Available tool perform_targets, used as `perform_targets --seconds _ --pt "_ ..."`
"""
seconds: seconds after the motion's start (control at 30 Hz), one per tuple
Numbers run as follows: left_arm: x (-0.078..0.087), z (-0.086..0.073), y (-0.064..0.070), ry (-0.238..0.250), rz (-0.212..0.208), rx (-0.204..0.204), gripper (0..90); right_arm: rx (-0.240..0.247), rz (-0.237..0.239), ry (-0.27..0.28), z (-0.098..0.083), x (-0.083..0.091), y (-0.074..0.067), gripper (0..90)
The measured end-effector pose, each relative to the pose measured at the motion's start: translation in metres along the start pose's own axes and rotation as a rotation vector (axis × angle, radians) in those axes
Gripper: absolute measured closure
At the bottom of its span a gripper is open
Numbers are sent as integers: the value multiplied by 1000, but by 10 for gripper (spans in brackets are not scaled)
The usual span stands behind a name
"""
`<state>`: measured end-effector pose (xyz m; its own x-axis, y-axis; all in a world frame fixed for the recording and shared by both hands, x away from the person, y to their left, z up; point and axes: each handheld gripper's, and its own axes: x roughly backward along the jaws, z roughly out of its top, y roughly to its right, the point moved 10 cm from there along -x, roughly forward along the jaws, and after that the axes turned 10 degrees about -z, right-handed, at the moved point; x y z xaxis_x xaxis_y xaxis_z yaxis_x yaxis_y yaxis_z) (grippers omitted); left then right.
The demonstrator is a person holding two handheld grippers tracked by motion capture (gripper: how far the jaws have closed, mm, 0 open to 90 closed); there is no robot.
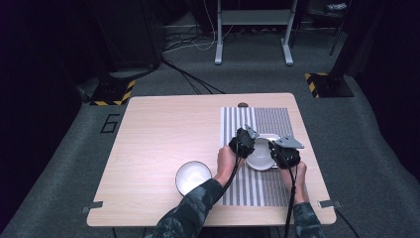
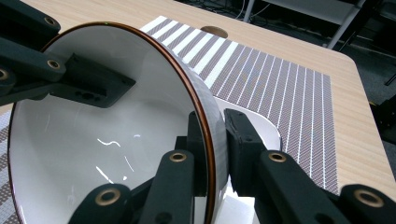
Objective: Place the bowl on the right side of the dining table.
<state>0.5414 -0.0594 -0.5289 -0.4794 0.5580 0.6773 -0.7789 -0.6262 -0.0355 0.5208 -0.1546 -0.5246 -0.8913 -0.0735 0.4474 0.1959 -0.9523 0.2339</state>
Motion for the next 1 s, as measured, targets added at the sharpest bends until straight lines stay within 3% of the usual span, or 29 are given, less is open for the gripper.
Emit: perform_targets --seconds 0.1,0.33,0.47,0.57,0.73,1.0 --pt "-2 0 -1 -15 5 2 786 -11 -3 -6 0 -2 1 809" --pt "-2 0 -8 5 23 37 777 -6 -15 -30 -3 -8 0 814" --pt "0 -1 -12 12 22 66 724 -25 -9 -52 -7 -13 1 816" --pt "4 0 -12 20 6 88 665 -38 -4 -63 -7 -16 2 816" --pt "17 4 -12 36 7 114 435 -33 4 -76 -5 -18 2 815" --pt "45 6 -10 70 -39 127 239 -60 24 -114 -5 -22 4 813"
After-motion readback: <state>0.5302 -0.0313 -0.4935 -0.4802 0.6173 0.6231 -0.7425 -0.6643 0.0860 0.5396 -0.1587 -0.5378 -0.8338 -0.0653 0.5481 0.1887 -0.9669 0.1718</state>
